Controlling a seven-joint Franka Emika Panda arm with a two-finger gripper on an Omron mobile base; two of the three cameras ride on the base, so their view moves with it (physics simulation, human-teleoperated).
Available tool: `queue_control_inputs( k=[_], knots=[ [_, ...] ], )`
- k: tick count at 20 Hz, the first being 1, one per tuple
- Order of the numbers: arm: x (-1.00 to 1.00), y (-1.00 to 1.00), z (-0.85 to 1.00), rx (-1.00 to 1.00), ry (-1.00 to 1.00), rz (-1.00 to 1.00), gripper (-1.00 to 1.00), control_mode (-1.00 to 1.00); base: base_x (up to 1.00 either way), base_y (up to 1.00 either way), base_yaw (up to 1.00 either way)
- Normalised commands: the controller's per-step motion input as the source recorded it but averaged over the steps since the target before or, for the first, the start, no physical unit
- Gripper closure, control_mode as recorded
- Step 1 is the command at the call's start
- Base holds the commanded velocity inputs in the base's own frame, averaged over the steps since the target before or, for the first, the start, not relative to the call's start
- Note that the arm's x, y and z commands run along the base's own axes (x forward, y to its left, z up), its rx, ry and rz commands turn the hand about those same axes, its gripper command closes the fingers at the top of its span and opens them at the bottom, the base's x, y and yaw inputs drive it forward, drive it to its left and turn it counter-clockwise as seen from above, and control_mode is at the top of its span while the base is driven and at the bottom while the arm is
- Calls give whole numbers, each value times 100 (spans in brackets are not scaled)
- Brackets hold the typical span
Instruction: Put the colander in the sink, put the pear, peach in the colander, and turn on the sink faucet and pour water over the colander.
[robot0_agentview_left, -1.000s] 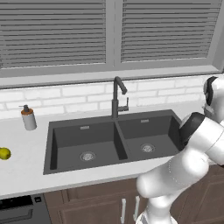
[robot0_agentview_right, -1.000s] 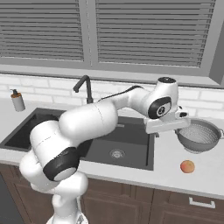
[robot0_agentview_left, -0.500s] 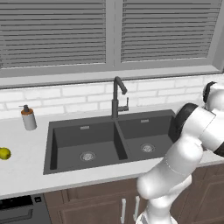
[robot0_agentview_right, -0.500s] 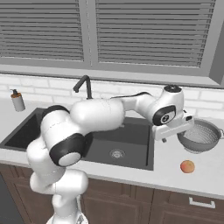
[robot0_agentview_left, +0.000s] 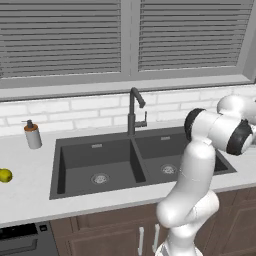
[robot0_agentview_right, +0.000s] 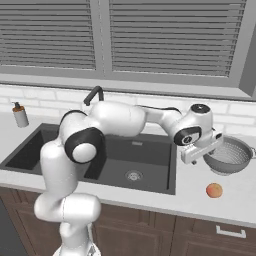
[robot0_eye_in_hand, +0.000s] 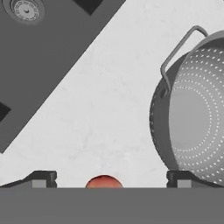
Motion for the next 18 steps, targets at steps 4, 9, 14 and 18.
queue_control_inputs(
  k=[4,9,14,18],
  knots=[
    [37,-34,-14,0,0,10,-100,-100,0,0,0],
    [39,-37,-13,0,0,10,-100,-100,0,0,0],
    [33,-24,-24,0,0,8,-100,-100,0,0,0],
    [20,-1,-39,0,5,4,-100,-100,0,0,0]
  ],
)
